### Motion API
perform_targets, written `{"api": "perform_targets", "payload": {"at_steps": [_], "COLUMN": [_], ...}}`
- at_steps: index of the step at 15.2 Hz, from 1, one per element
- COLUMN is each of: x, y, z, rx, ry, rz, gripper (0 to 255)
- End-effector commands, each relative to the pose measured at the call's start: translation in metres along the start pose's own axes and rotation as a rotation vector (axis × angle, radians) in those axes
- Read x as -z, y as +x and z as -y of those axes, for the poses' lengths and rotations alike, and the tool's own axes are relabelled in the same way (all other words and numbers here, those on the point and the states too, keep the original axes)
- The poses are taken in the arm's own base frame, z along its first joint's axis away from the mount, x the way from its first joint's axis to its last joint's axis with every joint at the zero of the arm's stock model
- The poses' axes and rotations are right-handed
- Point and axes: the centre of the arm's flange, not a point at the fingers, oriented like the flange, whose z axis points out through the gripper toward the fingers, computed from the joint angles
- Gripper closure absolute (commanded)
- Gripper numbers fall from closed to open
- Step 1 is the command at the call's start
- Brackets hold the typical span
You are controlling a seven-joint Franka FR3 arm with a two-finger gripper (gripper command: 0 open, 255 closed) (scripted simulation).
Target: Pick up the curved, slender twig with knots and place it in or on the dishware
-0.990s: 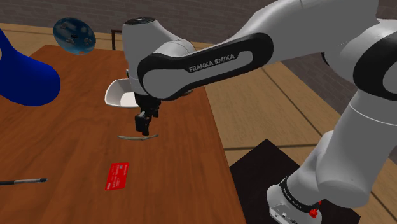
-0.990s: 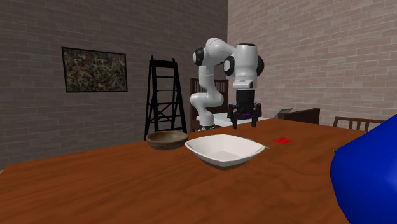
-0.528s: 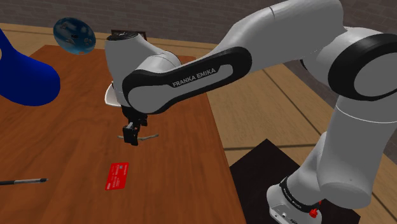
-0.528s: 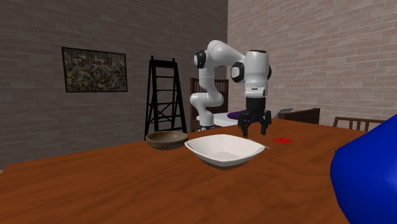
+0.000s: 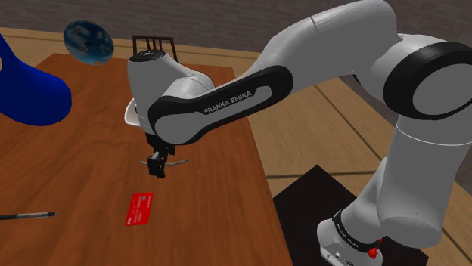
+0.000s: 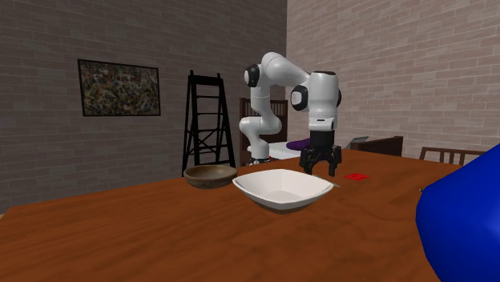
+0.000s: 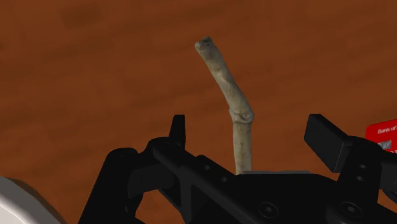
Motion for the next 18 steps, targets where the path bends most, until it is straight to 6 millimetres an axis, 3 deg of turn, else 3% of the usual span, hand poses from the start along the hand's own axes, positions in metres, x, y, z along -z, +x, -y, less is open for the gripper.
{"api": "perform_targets", "payload": {"at_steps": [1,3,4,13,18], "x": [0.0,0.0,0.0,0.0,0.026], "y": [0.0,0.0,0.0,0.0,-0.001], "z": [0.0,0.0,0.0,0.0,0.001], "rx": [0.0,0.0,0.0,0.0,0.0], "ry": [0.0,0.0,0.0,0.0,0.0], "rz": [0.0,0.0,0.0,0.0,0.0], "gripper": [0,0,255,255,255]}}
